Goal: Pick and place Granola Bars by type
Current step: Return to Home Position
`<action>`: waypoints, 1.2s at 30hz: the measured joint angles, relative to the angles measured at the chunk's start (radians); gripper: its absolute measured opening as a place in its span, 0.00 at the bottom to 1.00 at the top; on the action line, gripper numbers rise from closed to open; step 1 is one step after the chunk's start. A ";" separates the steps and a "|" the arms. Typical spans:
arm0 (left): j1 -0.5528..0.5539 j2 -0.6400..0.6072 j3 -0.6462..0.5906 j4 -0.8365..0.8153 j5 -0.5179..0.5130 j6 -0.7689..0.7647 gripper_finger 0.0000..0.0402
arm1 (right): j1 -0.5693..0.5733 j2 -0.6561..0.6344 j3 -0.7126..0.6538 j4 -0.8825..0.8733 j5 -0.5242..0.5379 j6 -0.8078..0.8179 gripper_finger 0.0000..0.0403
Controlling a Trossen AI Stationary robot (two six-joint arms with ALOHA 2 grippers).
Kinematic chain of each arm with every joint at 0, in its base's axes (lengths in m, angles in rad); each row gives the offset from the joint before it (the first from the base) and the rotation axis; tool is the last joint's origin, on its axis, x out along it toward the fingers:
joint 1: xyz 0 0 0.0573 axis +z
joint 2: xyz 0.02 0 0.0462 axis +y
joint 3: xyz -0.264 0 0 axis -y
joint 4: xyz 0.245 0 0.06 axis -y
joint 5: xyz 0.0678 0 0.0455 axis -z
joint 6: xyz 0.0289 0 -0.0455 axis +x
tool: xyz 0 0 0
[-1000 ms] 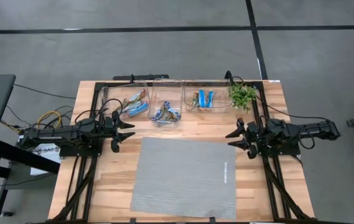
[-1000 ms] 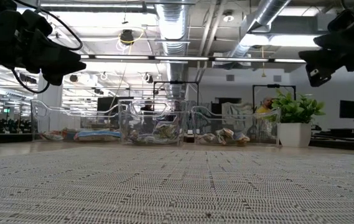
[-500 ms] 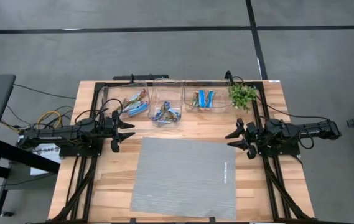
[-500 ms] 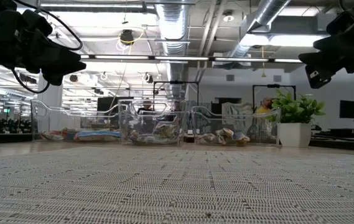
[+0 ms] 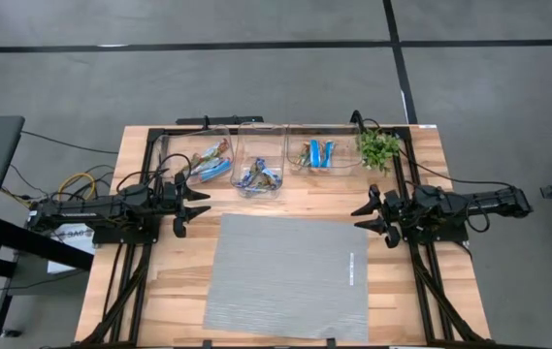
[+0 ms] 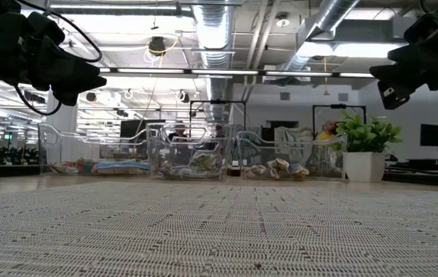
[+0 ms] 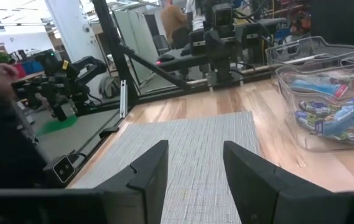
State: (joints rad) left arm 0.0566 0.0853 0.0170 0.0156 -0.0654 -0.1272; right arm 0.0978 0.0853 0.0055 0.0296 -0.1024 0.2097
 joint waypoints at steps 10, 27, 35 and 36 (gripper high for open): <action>0.000 0.000 0.000 0.000 0.000 0.000 0.39 | 0.000 0.000 0.000 0.000 0.000 0.000 0.36; 0.000 0.000 0.000 0.000 0.000 0.000 0.39 | 0.000 0.000 -0.001 0.000 -0.001 0.000 0.35; 0.000 0.000 0.000 0.000 0.000 0.000 0.39 | 0.000 0.000 -0.001 0.000 -0.001 0.000 0.36; 0.000 0.000 0.000 0.000 0.000 0.000 0.39 | 0.000 0.000 -0.001 0.000 -0.001 0.000 0.36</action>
State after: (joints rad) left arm 0.0566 0.0853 0.0170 0.0158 -0.0650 -0.1272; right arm 0.0978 0.0856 0.0048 0.0297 -0.1032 0.2100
